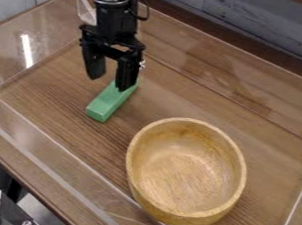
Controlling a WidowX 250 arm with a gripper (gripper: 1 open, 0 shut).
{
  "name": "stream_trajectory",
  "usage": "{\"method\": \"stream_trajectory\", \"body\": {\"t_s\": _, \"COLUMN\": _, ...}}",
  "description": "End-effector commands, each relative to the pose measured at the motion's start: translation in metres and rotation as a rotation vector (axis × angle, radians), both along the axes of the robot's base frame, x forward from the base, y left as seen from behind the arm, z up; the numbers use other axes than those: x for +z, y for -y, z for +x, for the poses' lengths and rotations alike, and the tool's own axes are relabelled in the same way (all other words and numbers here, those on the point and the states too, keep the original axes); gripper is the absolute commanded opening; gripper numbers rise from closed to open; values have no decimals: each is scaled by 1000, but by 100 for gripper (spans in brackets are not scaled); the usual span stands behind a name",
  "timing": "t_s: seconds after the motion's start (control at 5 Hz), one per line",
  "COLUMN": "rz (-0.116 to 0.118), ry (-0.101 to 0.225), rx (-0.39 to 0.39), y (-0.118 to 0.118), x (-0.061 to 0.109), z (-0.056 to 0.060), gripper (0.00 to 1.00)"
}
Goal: Put the green block in the brown bowl
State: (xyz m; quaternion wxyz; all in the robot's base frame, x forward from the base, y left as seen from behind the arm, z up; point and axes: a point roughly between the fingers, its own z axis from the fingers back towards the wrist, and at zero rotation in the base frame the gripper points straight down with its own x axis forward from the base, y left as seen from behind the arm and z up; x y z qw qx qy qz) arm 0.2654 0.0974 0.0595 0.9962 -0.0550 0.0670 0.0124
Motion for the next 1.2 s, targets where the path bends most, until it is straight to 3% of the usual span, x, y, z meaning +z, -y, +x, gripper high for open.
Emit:
{"method": "stream_trajectory", "body": {"t_s": 0.0, "rz": 9, "ry": 38, "rx": 10, "y": -6, "x": 12, "z": 7, "gripper": 100}}
{"method": "stream_trajectory", "body": {"t_s": 0.6, "rz": 7, "ry": 33, "rx": 15, "y": -7, "x": -16, "z": 4, "gripper": 100}}
{"method": "stream_trajectory", "body": {"t_s": 1.0, "rz": -7, "ry": 22, "rx": 28, "y": -7, "x": -28, "z": 2, "gripper": 100}}
